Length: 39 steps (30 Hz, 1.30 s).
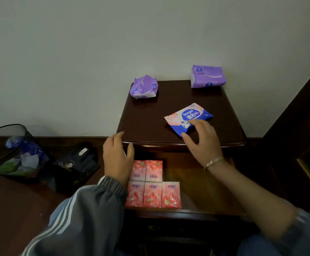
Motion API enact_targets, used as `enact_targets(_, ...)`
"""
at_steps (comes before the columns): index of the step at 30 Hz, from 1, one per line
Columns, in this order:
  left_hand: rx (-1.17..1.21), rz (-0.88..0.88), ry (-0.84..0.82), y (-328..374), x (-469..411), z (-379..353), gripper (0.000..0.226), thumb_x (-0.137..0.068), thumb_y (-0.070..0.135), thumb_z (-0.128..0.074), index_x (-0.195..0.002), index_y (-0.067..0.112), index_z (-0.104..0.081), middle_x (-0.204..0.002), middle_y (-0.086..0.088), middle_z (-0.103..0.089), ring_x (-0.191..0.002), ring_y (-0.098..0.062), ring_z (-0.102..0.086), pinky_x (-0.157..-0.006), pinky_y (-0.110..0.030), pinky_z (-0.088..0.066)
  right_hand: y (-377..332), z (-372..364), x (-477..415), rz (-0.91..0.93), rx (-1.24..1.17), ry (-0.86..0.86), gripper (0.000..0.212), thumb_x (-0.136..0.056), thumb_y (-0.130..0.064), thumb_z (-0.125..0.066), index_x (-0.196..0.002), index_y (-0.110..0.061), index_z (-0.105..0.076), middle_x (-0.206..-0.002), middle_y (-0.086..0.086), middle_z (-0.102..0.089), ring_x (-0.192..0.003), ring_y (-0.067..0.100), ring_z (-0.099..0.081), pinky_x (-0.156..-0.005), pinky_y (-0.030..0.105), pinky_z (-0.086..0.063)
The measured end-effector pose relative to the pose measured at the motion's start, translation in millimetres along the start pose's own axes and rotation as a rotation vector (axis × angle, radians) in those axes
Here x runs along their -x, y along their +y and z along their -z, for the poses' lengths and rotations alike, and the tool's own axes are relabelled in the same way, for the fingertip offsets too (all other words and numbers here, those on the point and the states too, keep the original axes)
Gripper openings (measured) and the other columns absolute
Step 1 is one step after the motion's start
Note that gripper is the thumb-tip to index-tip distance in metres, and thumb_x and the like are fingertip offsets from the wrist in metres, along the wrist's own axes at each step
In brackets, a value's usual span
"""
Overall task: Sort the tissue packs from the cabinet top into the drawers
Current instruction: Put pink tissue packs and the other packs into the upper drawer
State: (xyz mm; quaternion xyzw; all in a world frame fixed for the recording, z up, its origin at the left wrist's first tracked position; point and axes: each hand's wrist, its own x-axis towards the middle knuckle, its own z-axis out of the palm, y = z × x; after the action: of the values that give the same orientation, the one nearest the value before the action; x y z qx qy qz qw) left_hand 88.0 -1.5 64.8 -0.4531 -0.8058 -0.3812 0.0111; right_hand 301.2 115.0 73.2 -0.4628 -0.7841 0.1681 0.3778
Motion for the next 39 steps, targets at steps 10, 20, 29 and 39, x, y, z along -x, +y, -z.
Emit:
enact_targets(10,-0.246,-0.145,-0.148,7.7,-117.5,-43.7,0.053,-0.089,0.033,-0.057,-0.136,0.011,-0.046,-0.141,-0.013,-0.042,-0.132,-0.032,-0.035,-0.105,-0.043,-0.032,40.7,-36.0,-73.4,-0.056,0.542,-0.503,0.082,-0.07,-0.086,-0.025,-0.14,-0.044,-0.028,-0.156,-0.004,-0.019,-0.146,0.028,-0.002,-0.111,0.063,-0.006)
enact_targets(20,-0.241,-0.093,-0.215,32.2,-211.2,-119.8,0.071,-0.084,0.059,-0.053,-0.144,0.027,-0.033,-0.155,-0.005,-0.023,-0.144,-0.031,-0.015,-0.109,-0.054,-0.023,88.0,-3.0,-54.8,0.02,0.3,-0.045,0.05,-0.063,-0.041,-0.081,-0.099,-0.012,-0.06,-0.115,0.008,-0.062,-0.123,0.035,-0.049,-0.091,0.051,-0.045)
enact_targets(29,-0.473,-0.108,-0.356,37.3,-222.3,-154.3,0.051,-0.094,0.053,-0.041,-0.131,0.02,-0.049,-0.145,-0.008,-0.042,-0.131,-0.043,-0.036,-0.101,-0.054,-0.038,85.2,-4.5,-50.9,-0.059,0.452,-0.015,0.088,-0.066,-0.075,-0.054,-0.138,-0.027,-0.044,-0.15,0.01,-0.033,-0.138,0.038,-0.031,-0.102,0.051,-0.038)
enact_targets(39,-0.251,-0.138,-0.33,48.4,-111.8,-90.7,0.044,-0.098,0.041,-0.042,-0.13,0.013,-0.054,-0.133,-0.011,-0.058,-0.121,-0.03,-0.054,-0.091,-0.041,-0.043,88.2,-0.5,-56.3,-0.189,0.269,-0.097,0.047,-0.077,-0.026,-0.071,-0.122,-0.016,-0.06,-0.141,0.008,-0.049,-0.135,0.032,-0.038,-0.103,0.039,-0.041)
